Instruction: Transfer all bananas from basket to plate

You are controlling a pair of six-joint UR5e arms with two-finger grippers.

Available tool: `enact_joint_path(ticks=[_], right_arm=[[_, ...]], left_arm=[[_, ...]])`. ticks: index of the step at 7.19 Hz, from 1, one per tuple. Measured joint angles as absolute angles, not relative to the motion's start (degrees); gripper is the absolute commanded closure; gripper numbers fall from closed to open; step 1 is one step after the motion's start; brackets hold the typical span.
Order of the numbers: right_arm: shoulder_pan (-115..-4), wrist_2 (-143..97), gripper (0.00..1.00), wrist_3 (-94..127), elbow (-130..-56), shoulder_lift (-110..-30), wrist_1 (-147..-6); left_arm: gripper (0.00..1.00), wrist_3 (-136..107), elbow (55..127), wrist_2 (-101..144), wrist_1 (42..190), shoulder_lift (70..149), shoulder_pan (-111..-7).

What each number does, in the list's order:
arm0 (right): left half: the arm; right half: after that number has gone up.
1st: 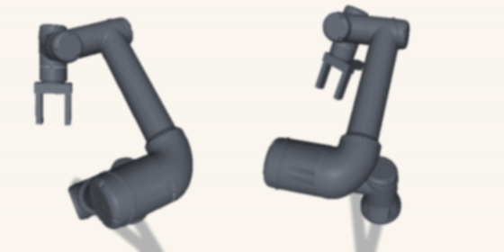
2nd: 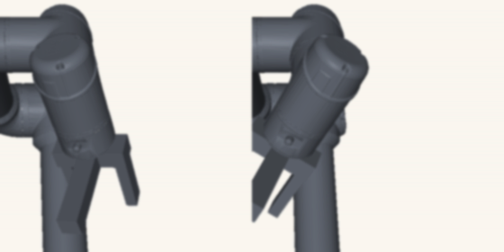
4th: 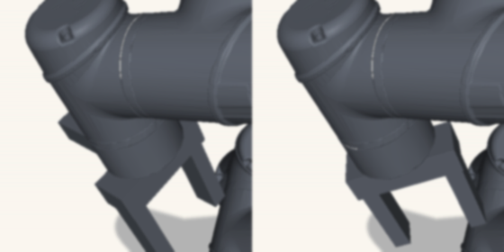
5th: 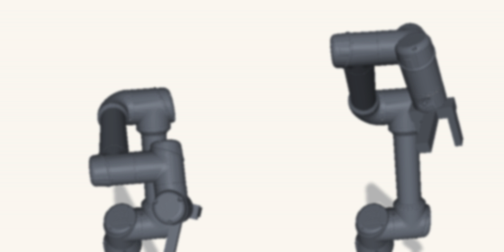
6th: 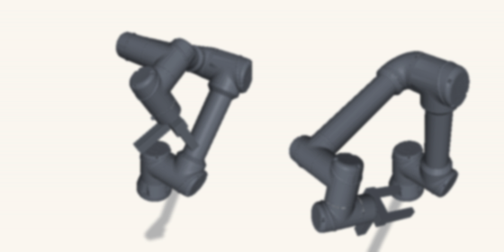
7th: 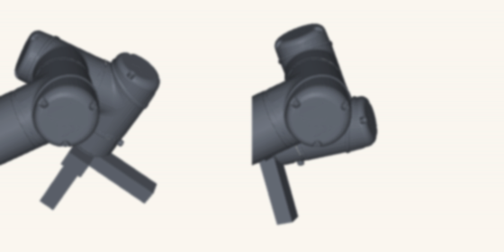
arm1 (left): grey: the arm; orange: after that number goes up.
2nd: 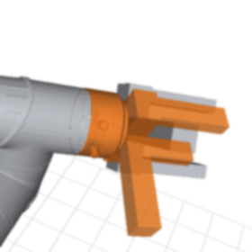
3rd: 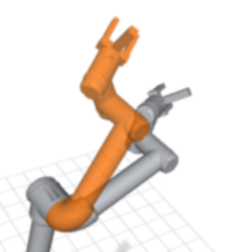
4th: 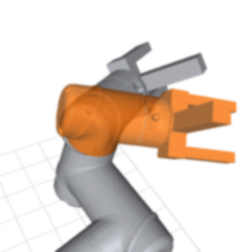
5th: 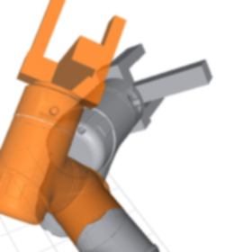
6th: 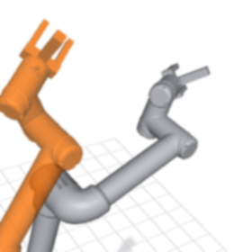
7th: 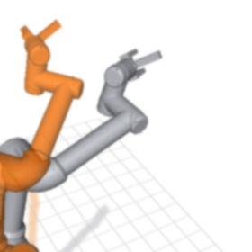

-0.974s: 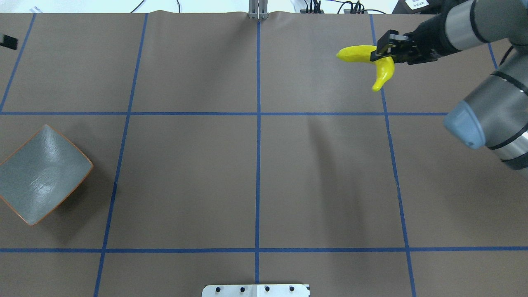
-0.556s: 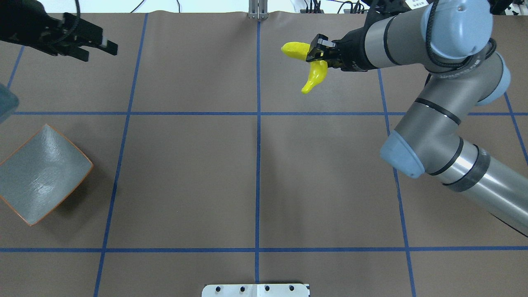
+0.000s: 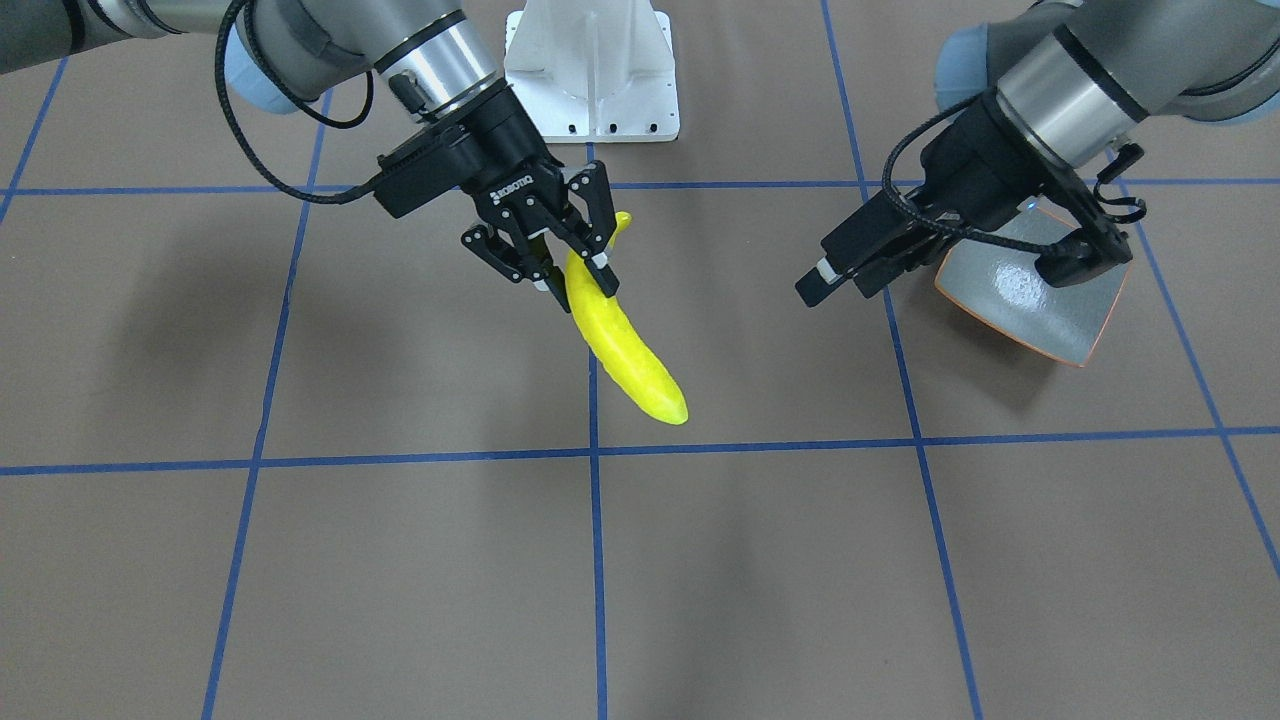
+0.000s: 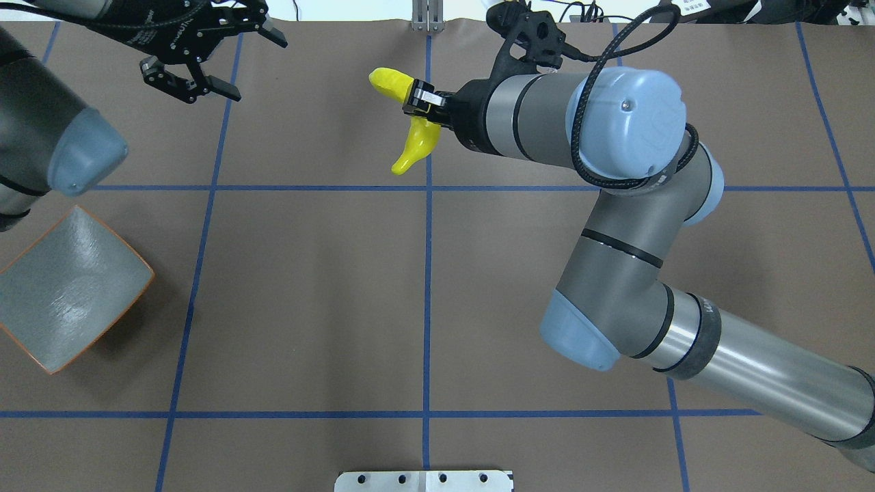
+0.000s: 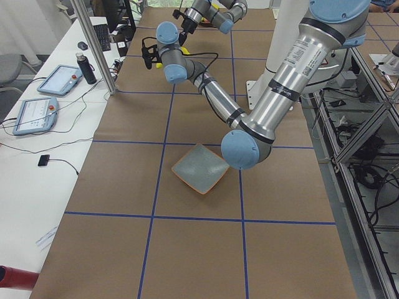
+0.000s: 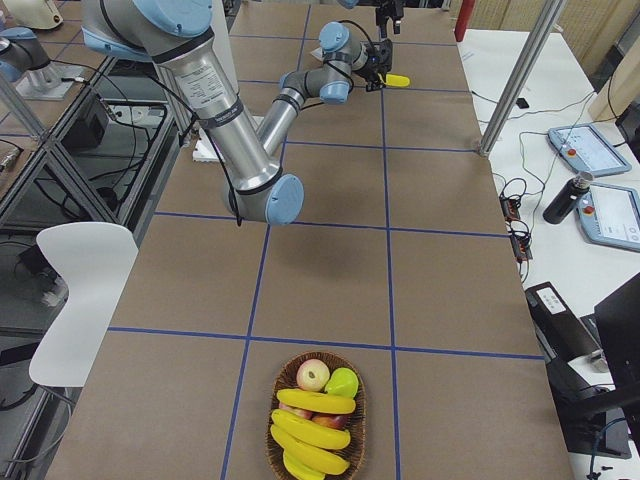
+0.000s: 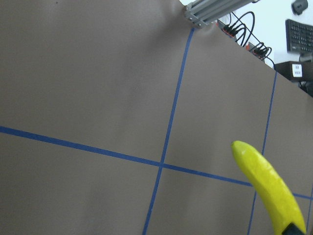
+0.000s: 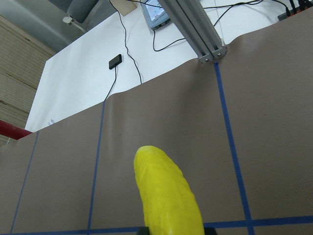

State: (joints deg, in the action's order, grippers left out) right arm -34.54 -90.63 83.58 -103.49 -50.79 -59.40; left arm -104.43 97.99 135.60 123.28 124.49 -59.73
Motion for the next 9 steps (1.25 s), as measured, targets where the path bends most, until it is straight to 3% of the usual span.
enact_joint_path(ticks=[2,7,8,9], right_arm=[[-32.0,-87.4,1.0,83.7,-104.9,-49.9,-58.8],[-29.7,-84.0,1.0,83.7,-106.2,-48.8,-58.7],[-29.7,-84.0,1.0,83.6,-106.2,-48.8,-58.7],[-29.7,-84.0,1.0,83.4,-106.2,-48.8,-58.7]], left_arm=[[0.0,-118.1,92.8,134.1,129.3,128.1,-58.7],[0.03,-122.6,92.3,132.4,132.2,128.7,-52.6],[0.33,-122.7,92.7,132.4,132.4,128.5,-51.7],[0.92,-122.7,93.0,132.3,132.5,128.3,-51.4]])
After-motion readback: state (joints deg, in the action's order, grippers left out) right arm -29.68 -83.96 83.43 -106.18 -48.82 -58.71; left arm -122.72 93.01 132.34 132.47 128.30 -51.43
